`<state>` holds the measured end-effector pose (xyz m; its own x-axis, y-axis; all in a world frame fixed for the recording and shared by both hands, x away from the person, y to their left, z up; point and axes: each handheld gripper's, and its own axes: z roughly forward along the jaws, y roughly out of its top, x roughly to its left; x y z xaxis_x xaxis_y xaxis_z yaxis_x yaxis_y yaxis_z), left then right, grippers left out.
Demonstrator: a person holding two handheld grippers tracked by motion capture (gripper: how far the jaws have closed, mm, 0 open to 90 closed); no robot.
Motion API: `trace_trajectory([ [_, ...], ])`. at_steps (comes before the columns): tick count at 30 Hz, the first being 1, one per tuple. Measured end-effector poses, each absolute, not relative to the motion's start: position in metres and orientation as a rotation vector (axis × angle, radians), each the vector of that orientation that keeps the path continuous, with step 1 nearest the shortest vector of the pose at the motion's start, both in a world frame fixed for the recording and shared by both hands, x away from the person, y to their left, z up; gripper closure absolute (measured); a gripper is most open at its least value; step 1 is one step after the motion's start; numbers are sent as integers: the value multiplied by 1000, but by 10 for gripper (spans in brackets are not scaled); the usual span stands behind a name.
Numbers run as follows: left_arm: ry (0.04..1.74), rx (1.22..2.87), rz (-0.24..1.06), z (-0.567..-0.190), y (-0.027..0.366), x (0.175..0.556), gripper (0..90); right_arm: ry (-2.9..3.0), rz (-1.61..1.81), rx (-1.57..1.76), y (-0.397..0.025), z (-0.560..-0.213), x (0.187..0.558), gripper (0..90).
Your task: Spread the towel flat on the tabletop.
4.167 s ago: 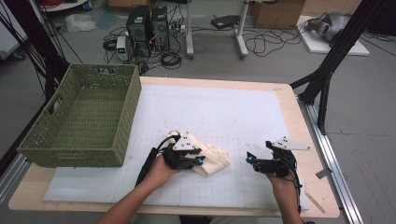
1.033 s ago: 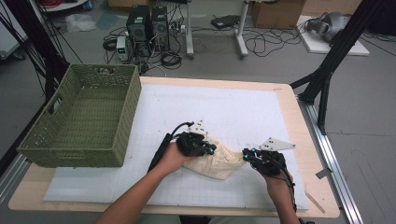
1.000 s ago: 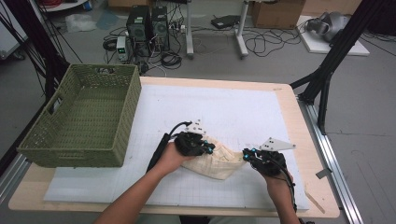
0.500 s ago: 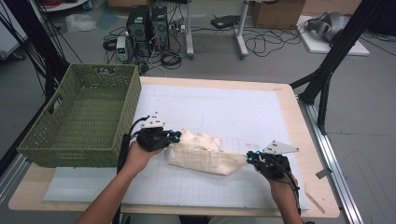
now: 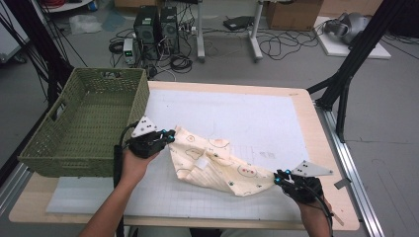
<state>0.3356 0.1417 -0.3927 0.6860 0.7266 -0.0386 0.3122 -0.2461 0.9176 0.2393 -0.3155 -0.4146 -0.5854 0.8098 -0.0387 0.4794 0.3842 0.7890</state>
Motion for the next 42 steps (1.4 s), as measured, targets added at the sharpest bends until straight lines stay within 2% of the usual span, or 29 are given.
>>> trace_trajectory([
  [4,828,1827,479,-396,145,334,863,2193,1122,1087,-304,-407,253,618],
  [8,823,1826,472,-400,147,330,862,2198,1148,1052,-287,-399,275,599],
  [16,819,1817,460,-402,149,329,862,2365,1083,1025,-231,-423,332,613],
  [21,817,1820,453,-402,149,329,861,2452,1047,1005,-208,-438,343,623],
  [24,819,1818,451,-403,149,329,861,2486,1042,977,-200,-443,343,717],
  [27,820,1818,447,-403,149,328,861,2517,1037,964,-200,-441,341,854],
  [31,819,1830,439,-406,148,328,861,2472,962,977,-209,-437,334,866],
  [42,808,1911,410,-419,131,329,858,2265,906,1171,-276,-423,305,859],
])
